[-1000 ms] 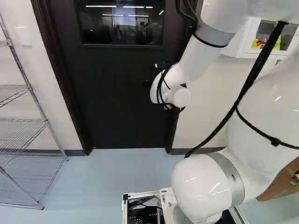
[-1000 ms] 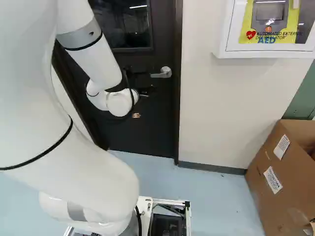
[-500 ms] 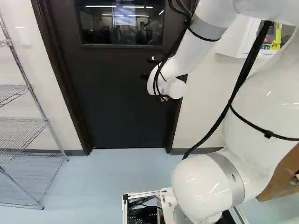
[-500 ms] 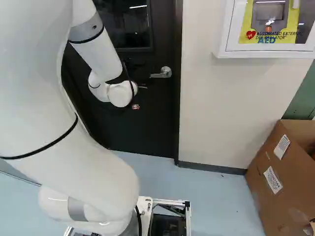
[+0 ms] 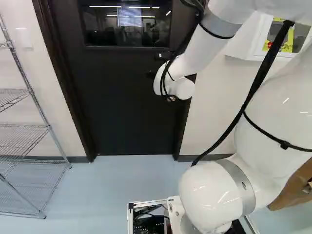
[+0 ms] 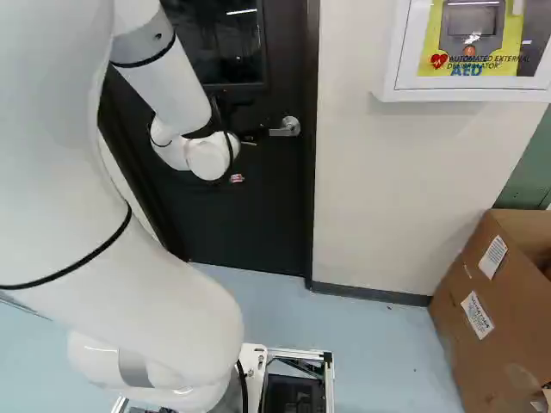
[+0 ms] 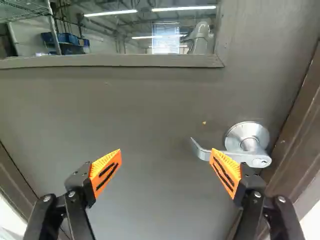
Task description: Open the door and move inside
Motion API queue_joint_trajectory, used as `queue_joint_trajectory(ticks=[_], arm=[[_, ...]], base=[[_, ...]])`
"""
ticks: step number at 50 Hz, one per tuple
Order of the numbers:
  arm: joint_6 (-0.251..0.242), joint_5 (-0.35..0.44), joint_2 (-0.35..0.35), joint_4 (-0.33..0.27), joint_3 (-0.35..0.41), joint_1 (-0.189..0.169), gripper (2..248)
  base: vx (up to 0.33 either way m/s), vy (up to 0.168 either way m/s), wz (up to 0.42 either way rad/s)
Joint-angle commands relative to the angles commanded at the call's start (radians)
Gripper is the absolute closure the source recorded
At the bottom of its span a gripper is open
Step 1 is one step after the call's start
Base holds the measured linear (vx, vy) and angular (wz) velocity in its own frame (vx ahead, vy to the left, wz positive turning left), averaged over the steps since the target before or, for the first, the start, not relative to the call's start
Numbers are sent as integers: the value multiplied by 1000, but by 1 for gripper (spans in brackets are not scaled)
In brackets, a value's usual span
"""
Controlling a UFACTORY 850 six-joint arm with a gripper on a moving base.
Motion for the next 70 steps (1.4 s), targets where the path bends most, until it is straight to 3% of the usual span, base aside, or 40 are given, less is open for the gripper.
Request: queue_joint_trajectory(ticks=[31,48,70], arm=[[0,-226,-45,19,-115,-5,3],[0,-243,-71,23,-177,-5,3],[0,-243,-94,23,-176,-5,3]], base=[[0,0,0],[0,0,0],[0,0,0]])
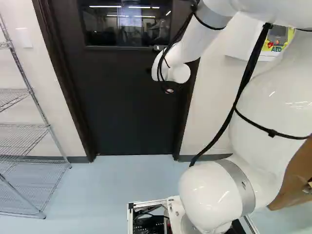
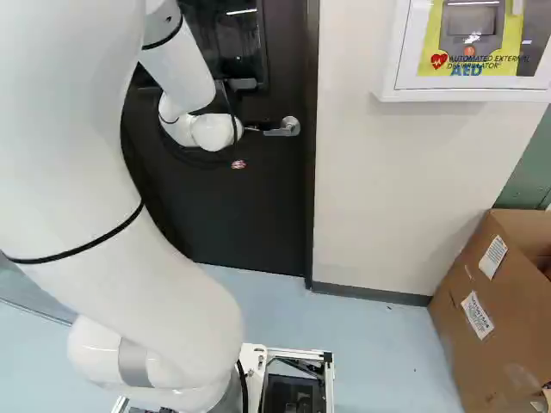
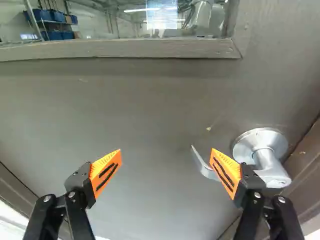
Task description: Open the door and move inside
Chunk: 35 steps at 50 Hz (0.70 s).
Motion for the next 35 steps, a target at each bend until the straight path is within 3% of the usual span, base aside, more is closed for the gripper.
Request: queue_joint_trajectory(ticks=[35], arm=[[0,0,-85,0,-9,-1,3]], base=[[0,0,0]])
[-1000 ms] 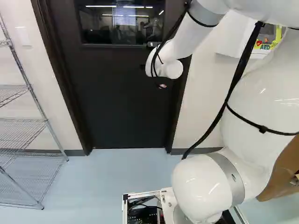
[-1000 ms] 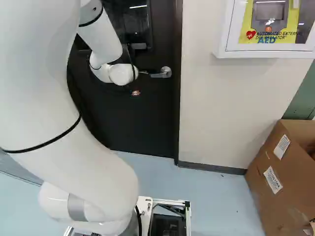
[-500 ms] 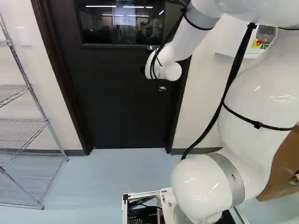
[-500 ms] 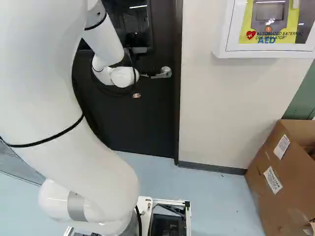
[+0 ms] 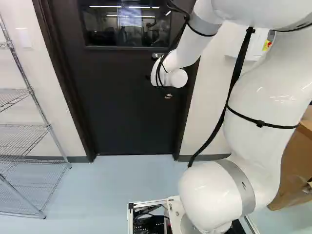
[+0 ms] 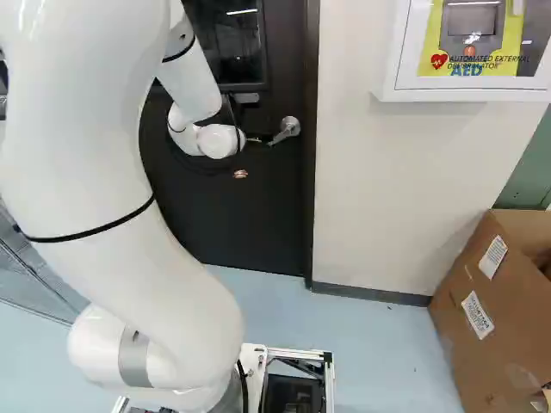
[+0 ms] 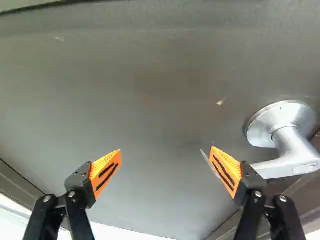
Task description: Open the door and move inside
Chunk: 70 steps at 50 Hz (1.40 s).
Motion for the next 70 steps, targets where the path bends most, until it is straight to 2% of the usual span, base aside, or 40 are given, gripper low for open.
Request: queue_joint_trajectory(ticks=[49,57,70], arm=[[0,0,-92,0,4,0,3],[0,0,-72,0,25,0,3],[0,0,13,0,92,-2,3]], base=[[0,0,0],[0,0,0],[0,0,0]])
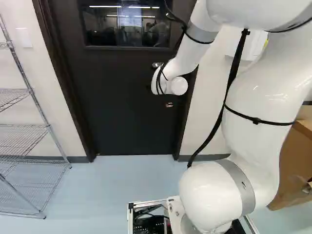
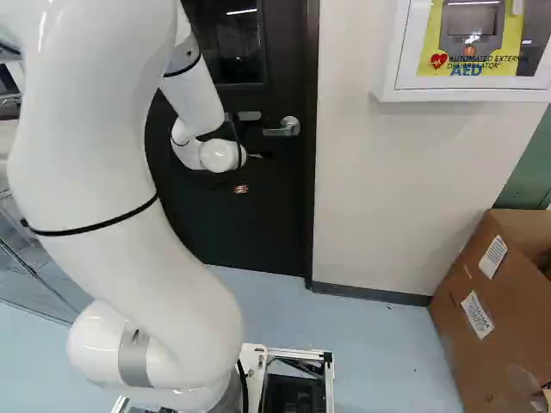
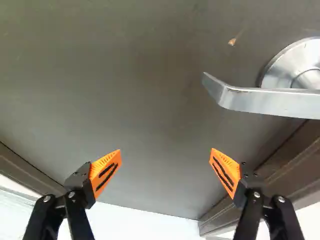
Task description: Open the door and move inside
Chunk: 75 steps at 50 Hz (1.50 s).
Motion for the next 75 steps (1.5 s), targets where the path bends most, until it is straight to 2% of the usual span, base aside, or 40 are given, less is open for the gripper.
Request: queue_joint_trajectory(ticks=[33,75], arm=[[0,0,241,0,163,-11,3],[0,0,332,0,150,-12,3]], base=[[0,0,0],[0,0,0]])
